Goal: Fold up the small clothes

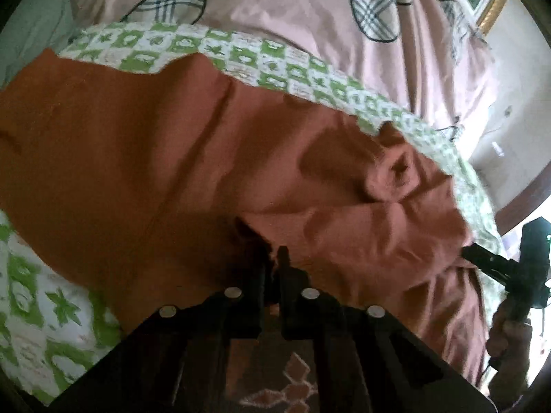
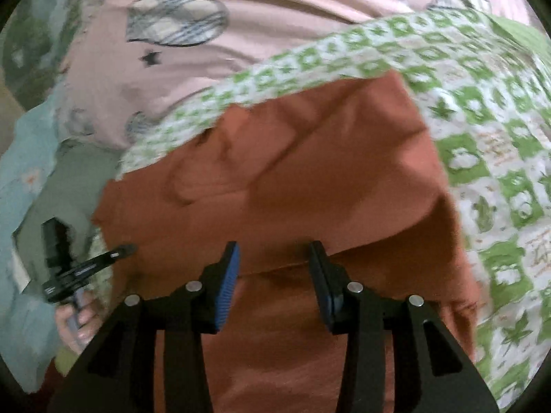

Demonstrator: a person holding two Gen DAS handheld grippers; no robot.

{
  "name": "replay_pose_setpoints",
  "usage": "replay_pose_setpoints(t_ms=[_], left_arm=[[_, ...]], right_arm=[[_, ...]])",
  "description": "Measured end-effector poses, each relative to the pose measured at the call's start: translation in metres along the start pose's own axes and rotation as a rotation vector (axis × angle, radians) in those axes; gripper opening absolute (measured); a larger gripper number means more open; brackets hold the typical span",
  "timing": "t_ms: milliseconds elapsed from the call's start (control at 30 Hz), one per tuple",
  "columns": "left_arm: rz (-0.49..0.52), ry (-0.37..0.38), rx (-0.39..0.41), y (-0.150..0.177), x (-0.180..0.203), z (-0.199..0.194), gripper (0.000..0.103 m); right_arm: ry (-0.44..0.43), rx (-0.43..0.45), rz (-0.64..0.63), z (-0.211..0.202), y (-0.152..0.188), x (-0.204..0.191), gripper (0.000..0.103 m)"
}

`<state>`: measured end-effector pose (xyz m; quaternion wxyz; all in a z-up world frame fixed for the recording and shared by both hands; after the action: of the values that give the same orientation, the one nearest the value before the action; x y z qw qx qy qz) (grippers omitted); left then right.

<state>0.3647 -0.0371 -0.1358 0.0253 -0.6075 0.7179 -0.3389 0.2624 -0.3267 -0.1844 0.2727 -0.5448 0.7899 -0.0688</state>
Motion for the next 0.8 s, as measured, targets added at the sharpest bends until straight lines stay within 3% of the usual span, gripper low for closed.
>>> replay_pose_setpoints(t_ms=[100,233,267,333,367,400,533,600,800], left_arm=[[-0.035,-0.048,0.028,-0.007,-0.013,-0.006,0.004],[-0.061,-0.076,0.05,-0.005,-0.034,-0.024,0.006],[-0.074,-0.084,0.065,-0.006,-0.041,-0.032,0.012],[-0.093,-0.118,0.09,-0.01,-0.057,-0.045,0.04],[-0.109,-0.15,0.116,-0.015,-0.069,-0.054,0.06],[-0.122,-0.173,0.137,-0.018,-0.078,-0.06,0.068],[-0.181,-0.251,0.163,-0.043,-0.112,-0.069,0.069],[-0.191,-0.342,0.167,-0.058,-0.131,-0.067,0.076],[-0.077,-0.607,0.161,-0.101,-0.174,-0.048,0.076]], right_arm=[[0.044,-0.004,0.065,0.006,-0.002,0.027,0.043],[-0.015,0.022,0.097,-0.003,-0.003,0.025,0.043],[-0.038,0.034,0.09,-0.007,-0.003,0.019,0.044],[-0.079,0.05,0.07,-0.017,0.0,0.005,0.048],[-0.083,0.056,0.062,-0.021,0.003,0.001,0.05],[-0.09,0.06,0.056,-0.024,0.005,-0.004,0.051],[-0.119,0.044,0.056,-0.032,0.018,-0.018,0.051],[-0.137,0.026,0.052,-0.031,0.024,-0.025,0.051],[-0.163,-0.01,0.046,-0.031,0.038,-0.041,0.051]])
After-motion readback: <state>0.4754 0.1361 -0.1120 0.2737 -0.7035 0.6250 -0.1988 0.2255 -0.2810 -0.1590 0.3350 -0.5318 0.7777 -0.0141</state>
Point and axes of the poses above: each gripper's, at about its wrist camera, not at the fingertips, and z roughly the way its jaws point, x to its right, y to its underside, the point moved 10 cm from there along z, roughly the way its jaws point, and after that the axes turned 2 degrees about -z, right-handed, at the moved point
